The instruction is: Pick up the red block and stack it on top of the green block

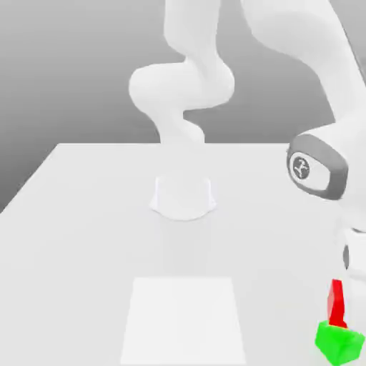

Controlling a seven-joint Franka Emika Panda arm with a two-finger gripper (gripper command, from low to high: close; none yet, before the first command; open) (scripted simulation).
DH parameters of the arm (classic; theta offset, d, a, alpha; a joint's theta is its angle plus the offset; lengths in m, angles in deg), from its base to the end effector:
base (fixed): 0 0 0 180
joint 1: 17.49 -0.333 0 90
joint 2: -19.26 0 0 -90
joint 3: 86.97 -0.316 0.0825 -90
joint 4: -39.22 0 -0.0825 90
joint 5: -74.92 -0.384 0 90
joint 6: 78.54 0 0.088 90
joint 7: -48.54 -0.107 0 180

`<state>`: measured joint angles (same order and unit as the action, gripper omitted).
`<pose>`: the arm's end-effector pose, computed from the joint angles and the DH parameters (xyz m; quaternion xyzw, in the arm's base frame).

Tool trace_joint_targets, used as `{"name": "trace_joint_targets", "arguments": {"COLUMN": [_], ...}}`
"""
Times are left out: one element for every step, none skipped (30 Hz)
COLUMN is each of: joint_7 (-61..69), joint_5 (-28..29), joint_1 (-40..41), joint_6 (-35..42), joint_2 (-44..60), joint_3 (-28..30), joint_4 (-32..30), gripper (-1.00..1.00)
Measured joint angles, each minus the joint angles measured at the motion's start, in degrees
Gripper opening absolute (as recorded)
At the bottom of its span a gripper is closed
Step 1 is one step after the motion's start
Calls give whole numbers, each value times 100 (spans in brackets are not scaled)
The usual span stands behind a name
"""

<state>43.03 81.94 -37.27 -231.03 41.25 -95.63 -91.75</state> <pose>0.4636 0.2580 0.1853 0.9691 0.2465 -0.0006 0.0002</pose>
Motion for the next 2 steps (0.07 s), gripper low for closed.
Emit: {"name": "trace_joint_targets", "arguments": {"joint_7": [0,0], "joint_5": [0,0], "joint_1": [0,0], "joint_6": [0,0], "joint_2": [0,0], "joint_3": [0,0], "joint_4": [0,0], "gripper": [100,100]}}
